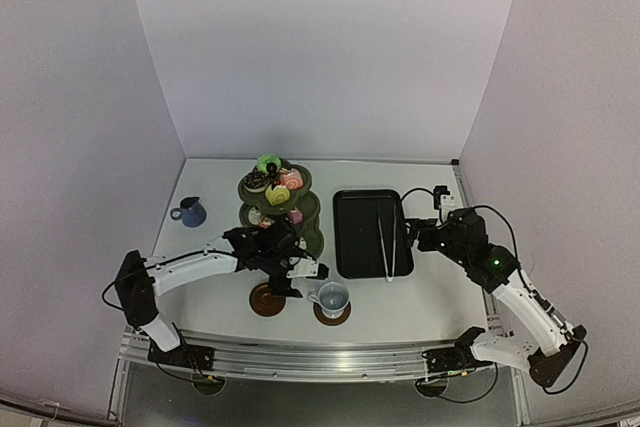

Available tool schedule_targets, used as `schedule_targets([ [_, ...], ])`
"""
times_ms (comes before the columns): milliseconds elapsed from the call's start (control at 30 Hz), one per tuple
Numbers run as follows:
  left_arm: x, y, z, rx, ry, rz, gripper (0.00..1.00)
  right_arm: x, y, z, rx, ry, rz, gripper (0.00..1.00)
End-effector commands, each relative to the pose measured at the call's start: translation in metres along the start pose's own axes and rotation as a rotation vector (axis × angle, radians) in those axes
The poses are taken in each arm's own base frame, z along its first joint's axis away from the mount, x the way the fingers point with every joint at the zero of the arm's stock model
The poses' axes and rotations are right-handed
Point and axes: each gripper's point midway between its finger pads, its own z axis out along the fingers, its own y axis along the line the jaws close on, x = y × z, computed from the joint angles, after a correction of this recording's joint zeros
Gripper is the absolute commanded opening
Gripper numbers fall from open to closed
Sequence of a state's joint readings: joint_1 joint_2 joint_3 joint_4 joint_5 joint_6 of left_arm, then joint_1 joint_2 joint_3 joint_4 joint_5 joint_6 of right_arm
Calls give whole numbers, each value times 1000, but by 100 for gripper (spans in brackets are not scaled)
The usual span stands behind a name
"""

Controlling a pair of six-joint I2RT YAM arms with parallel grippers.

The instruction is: Serve the afternoon tea

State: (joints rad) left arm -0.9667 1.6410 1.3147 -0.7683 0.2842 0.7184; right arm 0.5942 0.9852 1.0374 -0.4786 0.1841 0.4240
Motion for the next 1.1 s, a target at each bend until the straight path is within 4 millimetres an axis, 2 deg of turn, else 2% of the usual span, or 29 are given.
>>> schedule_targets([
  [0,27,-5,-72,-11,-19,-93,82,-10,4,-3,-8,-35,6,98],
  [167,56,0,-112,-98,-48,-305,82,-10,3,3,5,-25,-18,98],
  [233,71,13,-128,-140,-98,-423,82,-10,4,7,7,-18,-40,98],
  [367,123,55,-166,-333,-169,-665,82,-5,10,12,-29,0,-153,98],
  [467,156,76,-186,-489,-188,-778,85,-6,-5,11,22,-74,-238,98],
  [567,193,92,-202,-620,-207,-894,93,3,-30,16,83,-101,-247,98],
  [633,211,100,-206,-665,-209,-949,99,2,-47,17,111,-134,-223,98],
  [767,258,114,-217,-707,-196,-1036,99,20,-83,25,72,-156,-146,98],
  [833,270,123,-224,-714,-198,-1009,99,20,-89,23,3,-237,-105,98],
  [900,288,132,-224,-717,-153,-961,99,30,-100,24,-17,-282,-90,98],
  [967,301,141,-221,-710,-106,-896,99,40,-104,30,-18,-265,-99,98],
  [1067,324,155,-220,-668,-53,-818,96,47,-98,38,-59,-218,-106,98],
])
